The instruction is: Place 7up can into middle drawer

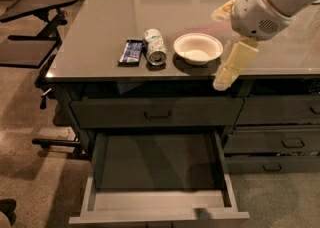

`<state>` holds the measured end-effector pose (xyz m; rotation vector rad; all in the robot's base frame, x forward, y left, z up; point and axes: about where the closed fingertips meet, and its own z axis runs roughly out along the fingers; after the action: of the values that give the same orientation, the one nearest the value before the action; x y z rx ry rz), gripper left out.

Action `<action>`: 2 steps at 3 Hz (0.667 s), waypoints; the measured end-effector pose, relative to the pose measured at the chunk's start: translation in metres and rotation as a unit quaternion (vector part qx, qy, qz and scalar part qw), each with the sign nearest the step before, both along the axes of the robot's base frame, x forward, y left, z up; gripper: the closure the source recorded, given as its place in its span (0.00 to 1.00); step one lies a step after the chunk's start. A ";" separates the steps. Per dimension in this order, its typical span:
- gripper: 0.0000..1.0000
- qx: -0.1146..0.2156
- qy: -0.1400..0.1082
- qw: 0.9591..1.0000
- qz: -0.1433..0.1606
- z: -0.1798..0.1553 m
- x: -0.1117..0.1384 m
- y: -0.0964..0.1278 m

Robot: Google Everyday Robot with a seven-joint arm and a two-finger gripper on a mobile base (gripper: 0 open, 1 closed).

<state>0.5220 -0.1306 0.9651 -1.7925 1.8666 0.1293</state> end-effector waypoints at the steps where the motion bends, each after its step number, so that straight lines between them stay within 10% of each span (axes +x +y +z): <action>1: 0.00 0.045 -0.020 0.999 -0.002 0.001 0.028 0.008; 2: 0.00 0.092 -0.036 0.995 0.005 0.002 0.058 0.020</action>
Offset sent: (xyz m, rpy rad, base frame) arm 0.0954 0.0312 0.0022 0.3006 -0.1106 0.0201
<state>0.5798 -0.1103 0.9666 -1.6593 1.7367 0.2277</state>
